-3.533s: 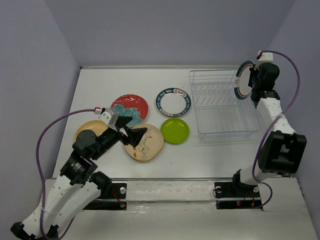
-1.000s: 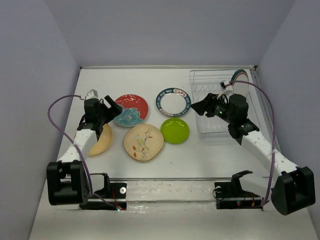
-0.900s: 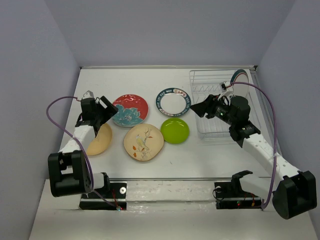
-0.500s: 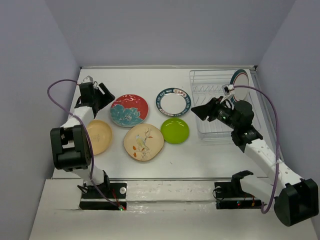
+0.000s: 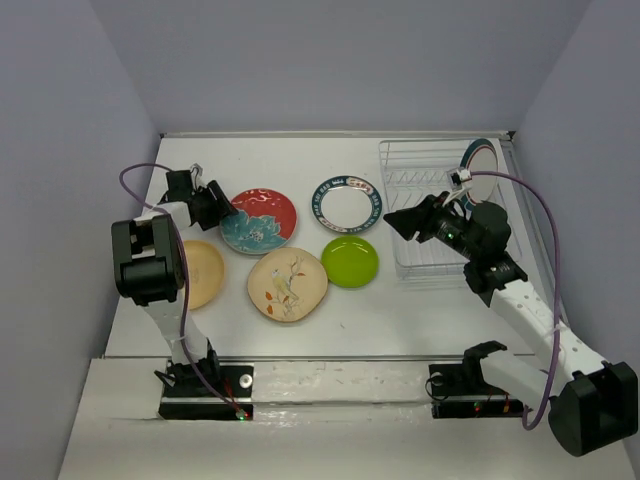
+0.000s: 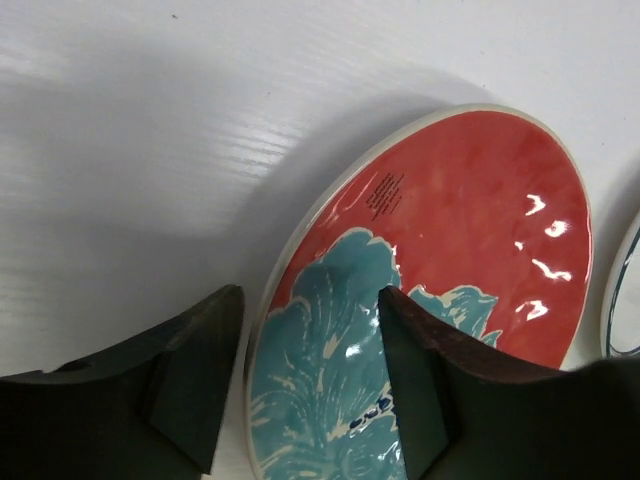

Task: Load the plates into the dish rack

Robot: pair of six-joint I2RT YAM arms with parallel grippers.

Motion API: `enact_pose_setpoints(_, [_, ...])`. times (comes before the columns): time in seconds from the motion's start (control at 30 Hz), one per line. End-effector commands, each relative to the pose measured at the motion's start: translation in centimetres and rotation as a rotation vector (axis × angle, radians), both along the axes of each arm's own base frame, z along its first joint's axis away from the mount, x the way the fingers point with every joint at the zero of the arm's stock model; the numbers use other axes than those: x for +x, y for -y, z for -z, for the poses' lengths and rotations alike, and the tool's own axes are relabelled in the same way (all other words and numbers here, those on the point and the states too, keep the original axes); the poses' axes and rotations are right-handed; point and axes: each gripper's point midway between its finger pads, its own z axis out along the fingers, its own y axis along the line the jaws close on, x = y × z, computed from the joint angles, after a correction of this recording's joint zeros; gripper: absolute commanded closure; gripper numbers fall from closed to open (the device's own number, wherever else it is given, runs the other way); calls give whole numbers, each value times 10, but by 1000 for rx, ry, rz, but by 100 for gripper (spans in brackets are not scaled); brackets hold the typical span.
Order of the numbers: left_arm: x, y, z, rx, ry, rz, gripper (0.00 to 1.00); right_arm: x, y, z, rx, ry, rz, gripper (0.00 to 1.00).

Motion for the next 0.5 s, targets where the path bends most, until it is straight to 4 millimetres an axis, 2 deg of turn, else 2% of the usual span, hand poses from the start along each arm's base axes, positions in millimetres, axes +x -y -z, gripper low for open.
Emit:
enact_pose_setpoints(0.0, [-1, 10, 7, -61, -23, 78, 36, 4, 2, -13, 5, 69, 13, 44])
enact_pose_setpoints(0.13, [-6, 9, 19, -76, -54, 72, 49, 6, 0, -8, 4, 55, 10, 44])
enact_pose_setpoints(0.2, [-10, 9, 26, -77, -71, 75, 61, 7, 0, -6, 4, 49, 8, 44])
enact_pose_setpoints(0.23, [-10, 9, 27, -75, -73, 73, 68, 8, -1, -3, 4, 39, 5, 44])
enact_pose_setpoints(0.27, [-10, 6, 27, -70, -73, 63, 83, 10, -2, 0, 2, 31, 4, 44])
enact_pose_setpoints(0.3, [-9, 5, 25, -70, -67, 60, 92, 11, -2, 3, 0, 25, 4, 44])
enact_pose_setpoints(0.4, [-6, -3, 16, -75, -47, 28, 94, 14, -4, 9, -5, 7, -1, 43])
enact_pose_setpoints(0.47, [-1, -7, -1, -93, 10, 3, 94, 13, -9, 8, -4, 16, -38, 42])
